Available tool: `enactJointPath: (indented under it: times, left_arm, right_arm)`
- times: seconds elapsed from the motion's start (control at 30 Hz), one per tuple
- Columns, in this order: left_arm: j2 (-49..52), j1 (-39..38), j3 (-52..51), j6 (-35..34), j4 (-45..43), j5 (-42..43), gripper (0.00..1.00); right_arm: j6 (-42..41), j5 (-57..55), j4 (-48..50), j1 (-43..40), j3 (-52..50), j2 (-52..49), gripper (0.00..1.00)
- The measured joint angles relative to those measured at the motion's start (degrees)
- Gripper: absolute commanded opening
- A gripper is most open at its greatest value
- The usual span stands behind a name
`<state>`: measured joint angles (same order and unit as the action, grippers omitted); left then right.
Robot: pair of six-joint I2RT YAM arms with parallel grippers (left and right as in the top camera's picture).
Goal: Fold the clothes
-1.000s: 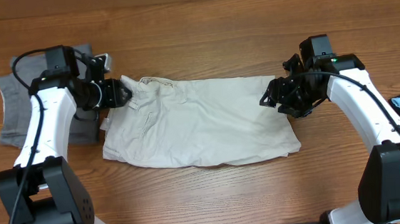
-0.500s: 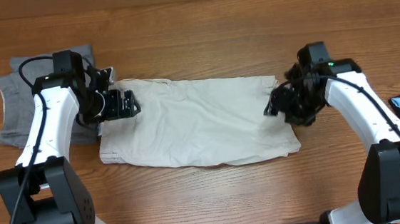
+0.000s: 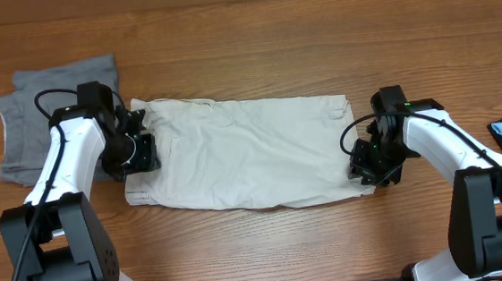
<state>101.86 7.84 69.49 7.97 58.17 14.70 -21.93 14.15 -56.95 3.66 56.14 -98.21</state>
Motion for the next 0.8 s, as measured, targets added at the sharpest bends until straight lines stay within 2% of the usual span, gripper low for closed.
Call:
enactJointPath:
  times: [0.1,0.23,0.3,0.4,0.53,0.63,0.7,0.8]
  left_arm:
    - [0.0,0.0,-0.1,0.0,0.0,0.0,0.04]
    - [0.0,0.7,-0.1,-0.3,0.2,0.0,0.04]
    - [0.0,1.7,-0.1,-0.3,0.1,0.0,0.04]
    - [0.0,3.6,-0.1,-0.5,0.1,0.3,0.04]
    - [0.0,5.9,-0.1,-0.5,0.1,2.0,0.04]
    - [0.0,6.2,-0.1,-0.5,-0.1,2.8,0.05]
    - [0.0,6.1,-0.1,-0.5,-0.1,3.3,0.09]
    - [0.0,6.1,-0.1,-0.7,-0.1,3.9,0.14]
  right_arm:
    - [1.3,0.0,0.0,-0.9,0.7,0.0,0.34]
    - [2.5,0.0,-4.3,-4.1,4.3,0.5,0.46]
    - [2.9,0.1,-6.2,-6.5,5.4,1.8,0.44]
    - [3.3,0.1,-8.5,-9.5,5.7,3.4,0.33]
    - [2.0,0.1,-5.5,-11.2,3.2,3.6,0.29]
    - [0.0,0.3,-2.5,-11.2,-1.8,3.6,0.29]
    - [-1.4,0.4,-0.2,-11.2,-5.3,3.6,0.39]
    - [-2.9,1.7,2.4,-11.2,-9.1,3.6,0.36]
